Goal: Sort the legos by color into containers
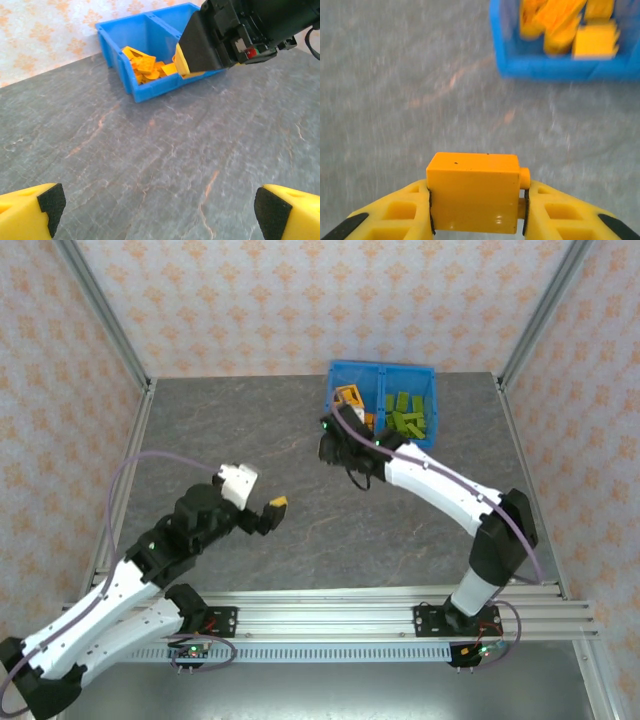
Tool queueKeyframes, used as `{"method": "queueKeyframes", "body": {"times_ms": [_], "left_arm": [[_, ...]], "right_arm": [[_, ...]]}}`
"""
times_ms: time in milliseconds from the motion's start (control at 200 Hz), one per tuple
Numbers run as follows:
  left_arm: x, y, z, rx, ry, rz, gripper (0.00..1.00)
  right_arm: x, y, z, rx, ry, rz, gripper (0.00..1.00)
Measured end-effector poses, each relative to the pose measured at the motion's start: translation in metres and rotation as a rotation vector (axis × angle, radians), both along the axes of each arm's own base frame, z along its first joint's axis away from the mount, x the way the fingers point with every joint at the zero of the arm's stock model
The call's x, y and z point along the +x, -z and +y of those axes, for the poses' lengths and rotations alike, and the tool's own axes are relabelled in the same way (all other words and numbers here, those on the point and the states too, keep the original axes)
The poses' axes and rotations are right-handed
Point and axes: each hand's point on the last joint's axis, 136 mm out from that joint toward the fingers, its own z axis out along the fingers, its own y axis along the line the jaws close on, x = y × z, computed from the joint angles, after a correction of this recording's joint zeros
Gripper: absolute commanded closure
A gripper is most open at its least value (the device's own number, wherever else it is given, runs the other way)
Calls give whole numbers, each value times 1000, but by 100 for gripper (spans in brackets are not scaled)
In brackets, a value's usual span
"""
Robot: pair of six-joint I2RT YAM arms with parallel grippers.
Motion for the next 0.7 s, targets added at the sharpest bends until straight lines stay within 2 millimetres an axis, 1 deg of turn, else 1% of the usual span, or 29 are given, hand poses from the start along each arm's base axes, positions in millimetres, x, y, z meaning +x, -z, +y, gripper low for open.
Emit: {"method": "queueKeyframes", "body": {"times_ms": [45,105,205,275,325,365,455,530,571,636,701], "left_arm": [[8,-7,-4,-1,-16,9,0],[18,-9,-11,5,-23,28,0],[30,-8,-21,23,-26,65,0],[38,-7,-27,35,-30,91,0],[40,-5,-29,37,-34,105,0],[41,-3,-30,37,-38,116,0],[39,0,-28,33,-45,132,0],[36,0,-26,23,-50,137,0],[34,1,-24,20,-53,142,0],[31,3,-22,15,-59,153,0],[30,5,-21,9,-65,161,0]], "right_arm": [[22,-9,-5,2,34,-27,64],[50,-16,-14,-4,78,-49,64],[99,-17,-31,-23,150,-68,64],[133,-10,-43,-41,196,-74,64],[155,-1,-51,-61,218,-72,64],[171,5,-58,-80,235,-71,64],[206,22,-66,-115,253,-79,63],[229,34,-69,-132,263,-84,63],[240,42,-71,-134,268,-86,60],[250,54,-73,-132,270,-83,53],[251,64,-76,-133,264,-62,41]]}}
